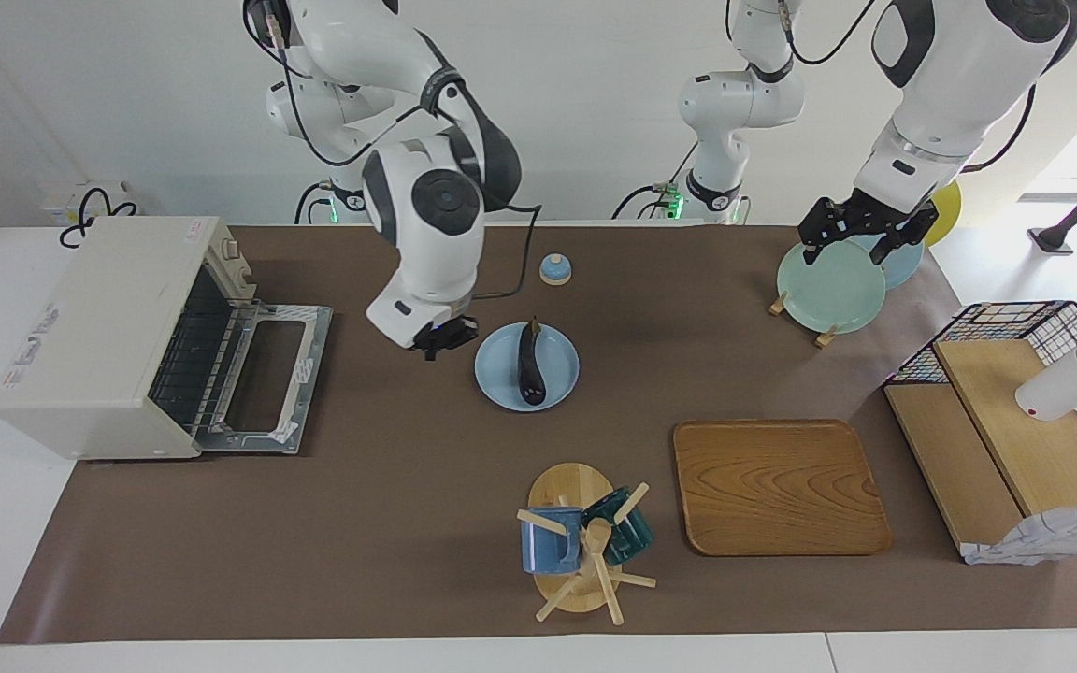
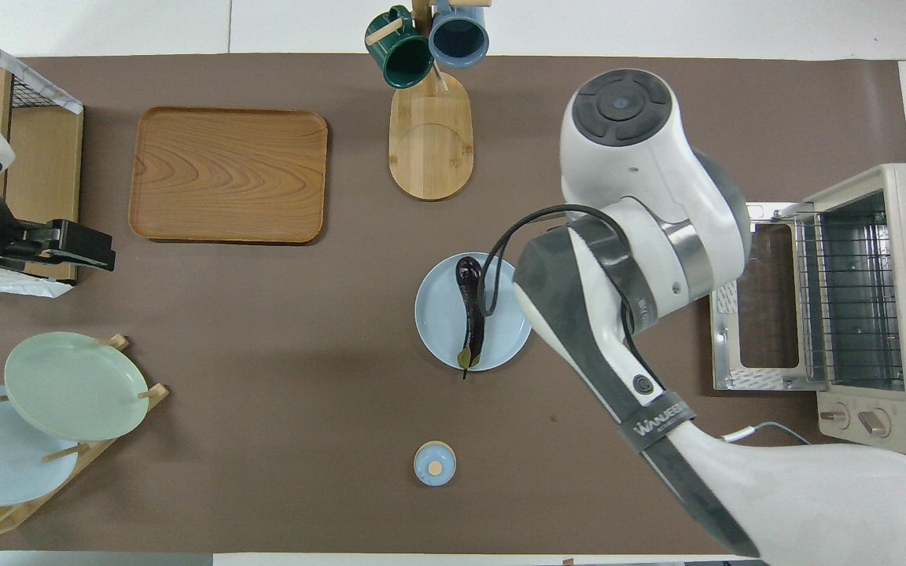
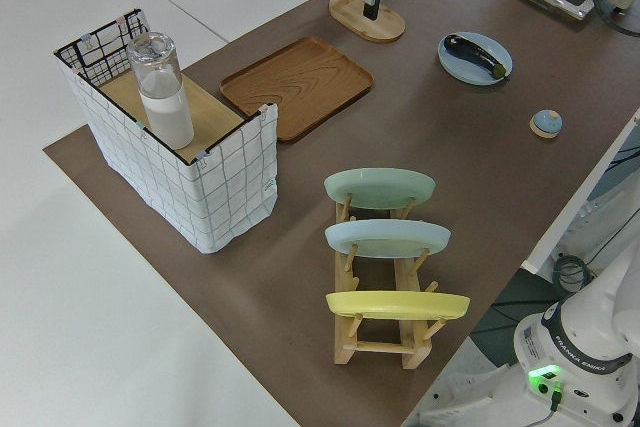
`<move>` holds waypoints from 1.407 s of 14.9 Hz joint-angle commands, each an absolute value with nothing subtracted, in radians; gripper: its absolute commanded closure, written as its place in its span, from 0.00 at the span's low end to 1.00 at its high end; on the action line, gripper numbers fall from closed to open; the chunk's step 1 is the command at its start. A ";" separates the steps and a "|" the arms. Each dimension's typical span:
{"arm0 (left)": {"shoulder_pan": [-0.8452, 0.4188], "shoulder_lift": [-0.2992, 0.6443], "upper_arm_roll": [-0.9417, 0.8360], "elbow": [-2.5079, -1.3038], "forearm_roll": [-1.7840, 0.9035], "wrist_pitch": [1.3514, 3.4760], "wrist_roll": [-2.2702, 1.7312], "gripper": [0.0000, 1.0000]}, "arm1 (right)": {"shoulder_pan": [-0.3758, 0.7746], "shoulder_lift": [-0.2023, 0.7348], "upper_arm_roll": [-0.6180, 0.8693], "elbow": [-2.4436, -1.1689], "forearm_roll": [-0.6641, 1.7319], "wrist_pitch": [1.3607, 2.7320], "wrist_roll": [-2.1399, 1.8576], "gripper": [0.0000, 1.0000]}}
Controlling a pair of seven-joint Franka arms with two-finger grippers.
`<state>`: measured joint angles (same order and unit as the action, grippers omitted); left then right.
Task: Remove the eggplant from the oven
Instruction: 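Pull the plate with eggplant out and set it on the table, then grasp the eggplant with the left gripper while the right gripper withdraws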
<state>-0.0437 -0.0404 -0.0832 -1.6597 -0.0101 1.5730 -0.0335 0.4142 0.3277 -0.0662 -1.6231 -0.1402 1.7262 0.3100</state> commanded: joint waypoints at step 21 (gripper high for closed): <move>-0.552 0.274 -0.101 -1.750 -0.132 2.129 -0.449 0.00 | 0.118 0.190 -0.048 -2.001 -0.400 1.990 -0.026 1.00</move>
<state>-0.5095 0.2089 -0.1215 -1.7629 -0.1170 2.0645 -0.4380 0.1809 0.2207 -0.0425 -2.0966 -0.3484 2.1069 0.0775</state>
